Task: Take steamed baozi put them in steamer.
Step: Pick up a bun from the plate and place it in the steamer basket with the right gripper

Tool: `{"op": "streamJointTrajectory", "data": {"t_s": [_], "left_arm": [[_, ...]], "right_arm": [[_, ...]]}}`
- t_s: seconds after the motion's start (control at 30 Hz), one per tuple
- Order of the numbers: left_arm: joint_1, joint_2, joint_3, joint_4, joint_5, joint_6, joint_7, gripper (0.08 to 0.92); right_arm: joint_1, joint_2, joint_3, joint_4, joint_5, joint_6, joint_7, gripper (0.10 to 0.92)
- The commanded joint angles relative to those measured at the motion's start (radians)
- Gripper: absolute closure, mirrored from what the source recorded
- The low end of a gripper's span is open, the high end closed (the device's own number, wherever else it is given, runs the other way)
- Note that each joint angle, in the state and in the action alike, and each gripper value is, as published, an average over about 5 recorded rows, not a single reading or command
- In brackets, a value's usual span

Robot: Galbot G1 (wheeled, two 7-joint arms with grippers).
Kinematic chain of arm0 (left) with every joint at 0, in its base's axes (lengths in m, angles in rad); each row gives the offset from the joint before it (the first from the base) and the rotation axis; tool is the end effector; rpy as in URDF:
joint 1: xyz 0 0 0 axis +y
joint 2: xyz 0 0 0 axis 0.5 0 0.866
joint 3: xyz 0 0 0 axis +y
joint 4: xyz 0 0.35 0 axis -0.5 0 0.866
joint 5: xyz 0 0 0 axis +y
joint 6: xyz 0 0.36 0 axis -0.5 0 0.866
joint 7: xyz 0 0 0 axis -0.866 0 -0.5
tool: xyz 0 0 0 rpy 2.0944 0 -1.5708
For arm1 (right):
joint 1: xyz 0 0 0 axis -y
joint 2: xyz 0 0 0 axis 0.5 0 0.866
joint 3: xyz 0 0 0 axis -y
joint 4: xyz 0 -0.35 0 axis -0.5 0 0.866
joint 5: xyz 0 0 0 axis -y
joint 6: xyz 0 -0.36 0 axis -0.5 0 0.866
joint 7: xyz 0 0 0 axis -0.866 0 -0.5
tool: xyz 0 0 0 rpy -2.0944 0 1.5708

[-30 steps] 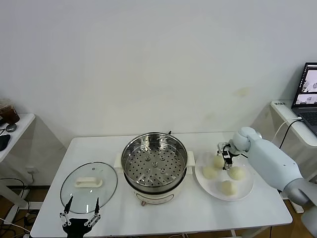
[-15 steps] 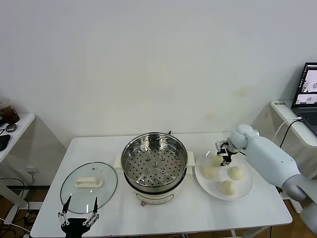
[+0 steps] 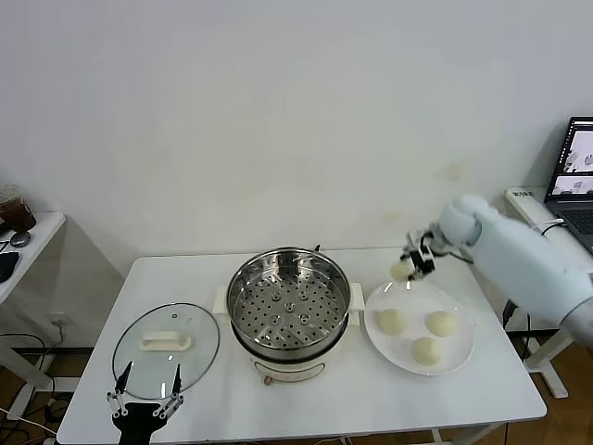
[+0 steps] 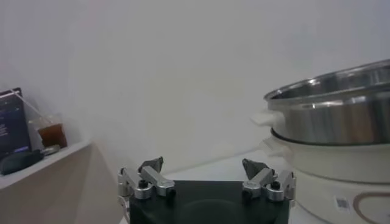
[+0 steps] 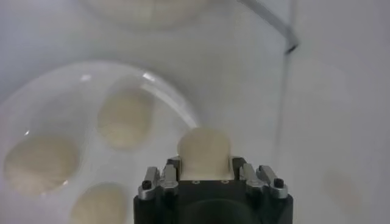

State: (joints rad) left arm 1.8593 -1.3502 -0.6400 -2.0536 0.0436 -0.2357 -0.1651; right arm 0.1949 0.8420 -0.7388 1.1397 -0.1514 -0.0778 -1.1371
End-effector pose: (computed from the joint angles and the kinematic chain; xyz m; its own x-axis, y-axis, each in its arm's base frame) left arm 0.0943 0.0762 -0.3470 -0.9950 -0.0898 0.0440 -0.0737 0.9557 0.2849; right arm 0.5818 -0.1008 -0.0935 -0.3449 -0.2034 0.9163 -0.8928 -0.2302 -0.3872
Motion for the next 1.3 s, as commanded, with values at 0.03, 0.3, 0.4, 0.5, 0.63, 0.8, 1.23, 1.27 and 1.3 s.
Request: {"op": "streamJointTrajectory", "data": {"t_s": [0.03,0.3,0.4,0.5,0.63,0.8,1.23,1.27,1.3], "left_arm": [[-0.002,0.005,-0.008,0.0,-0.012,0.0,0.001,0.177],[-0.001,0.009,-0.04,0.006,-0.042,-0.002,0.007,0.177],[-0.001,0.008,-0.058,0.008,-0.053,-0.003,0.008,0.177],[-0.003,0.006,-0.077,0.008,-0.062,-0.002,0.01,0.177],[-0.008,0.005,-0.096,0.008,-0.069,-0.001,0.012,0.177],[-0.014,0.0,-0.105,0.008,-0.07,0.0,0.012,0.177],[-0.034,-0.002,-0.107,0.023,-0.07,0.001,0.014,0.177],[-0.035,-0.003,-0.107,0.024,-0.07,0.002,0.014,0.177],[-0.036,-0.003,-0.107,0.024,-0.07,0.002,0.014,0.177]], "right_arm": [[0.41,0.104,-0.29,0.138,0.346,0.07,-0.009,0.516],[0.415,0.351,-0.418,0.142,0.382,0.164,0.018,0.516],[0.404,0.43,-0.451,0.127,0.34,0.225,0.017,0.516],[0.385,0.484,-0.475,0.106,0.271,0.289,0.016,0.514],[0.346,0.529,-0.499,0.066,0.142,0.398,0.024,0.508],[0.288,0.55,-0.502,0.004,0.003,0.516,0.055,0.508],[0.208,0.546,-0.438,-0.123,-0.183,0.659,0.138,0.499],[0.203,0.545,-0.434,-0.13,-0.19,0.665,0.141,0.499],[0.198,0.545,-0.43,-0.138,-0.198,0.671,0.145,0.499]]}}
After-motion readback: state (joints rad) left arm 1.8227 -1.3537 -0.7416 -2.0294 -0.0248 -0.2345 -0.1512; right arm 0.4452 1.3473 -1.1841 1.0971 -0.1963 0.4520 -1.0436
